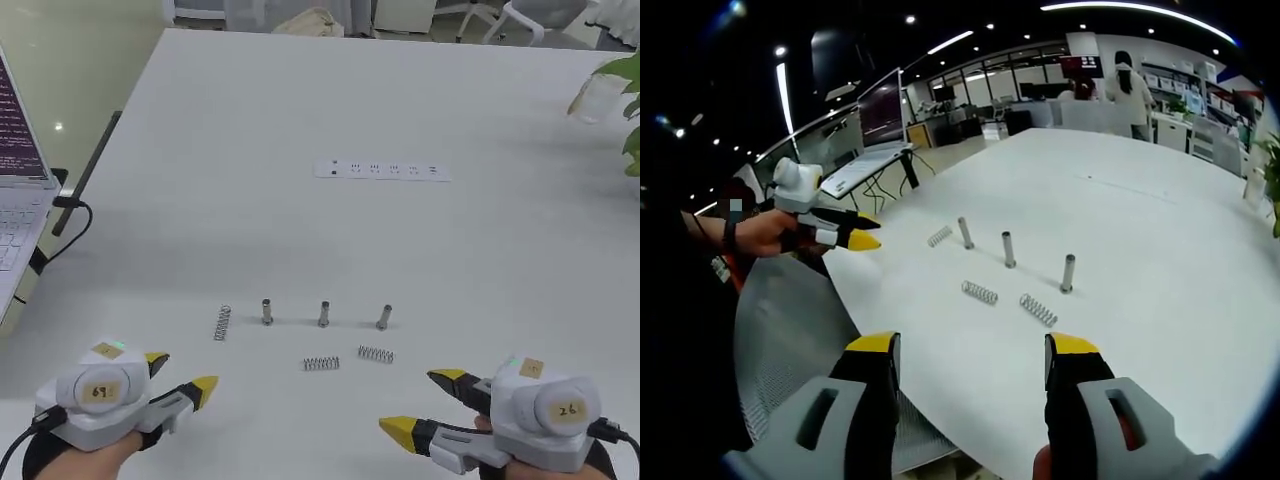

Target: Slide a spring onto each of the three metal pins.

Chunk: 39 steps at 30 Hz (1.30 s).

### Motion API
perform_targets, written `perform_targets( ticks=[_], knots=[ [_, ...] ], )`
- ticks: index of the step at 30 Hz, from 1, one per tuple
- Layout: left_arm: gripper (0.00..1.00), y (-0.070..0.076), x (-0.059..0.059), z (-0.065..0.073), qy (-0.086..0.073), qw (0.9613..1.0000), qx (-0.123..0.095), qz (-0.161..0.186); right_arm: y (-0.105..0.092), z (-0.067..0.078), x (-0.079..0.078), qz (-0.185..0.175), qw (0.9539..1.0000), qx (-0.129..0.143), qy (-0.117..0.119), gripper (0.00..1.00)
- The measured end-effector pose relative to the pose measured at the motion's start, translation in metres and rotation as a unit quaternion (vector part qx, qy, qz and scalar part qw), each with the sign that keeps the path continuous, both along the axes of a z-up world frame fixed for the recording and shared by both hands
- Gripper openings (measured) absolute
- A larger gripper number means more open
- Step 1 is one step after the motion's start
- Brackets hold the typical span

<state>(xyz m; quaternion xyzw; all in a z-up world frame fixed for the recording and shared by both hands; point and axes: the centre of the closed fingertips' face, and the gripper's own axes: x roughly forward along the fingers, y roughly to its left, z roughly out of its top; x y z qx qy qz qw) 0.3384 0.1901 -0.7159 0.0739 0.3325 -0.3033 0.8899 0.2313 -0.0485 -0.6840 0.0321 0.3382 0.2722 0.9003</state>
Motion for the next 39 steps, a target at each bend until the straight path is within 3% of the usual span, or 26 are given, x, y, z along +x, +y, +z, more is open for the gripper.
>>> perform_targets(
  ticks=[11, 22, 39],
  knots=[
    [0.35, -0.004, 0.014, -0.003, -0.001, 1.0000, 0.005, 0.006, 0.001, 0.002, 0.000, 0.003, 1.0000, -0.002, -0.002, 0.57],
    [0.34, -0.012, 0.016, -0.006, 0.000, 1.0000, 0.007, 0.000, 0.001, 0.001, -0.002, 0.005, 1.0000, -0.002, 0.001, 0.57],
    [0.28, -0.024, 0.039, -0.012, 0.004, 0.9999, 0.012, 0.000, -0.001, 0.001, -0.003, 0.004, 1.0000, -0.003, 0.002, 0.56]
  ],
)
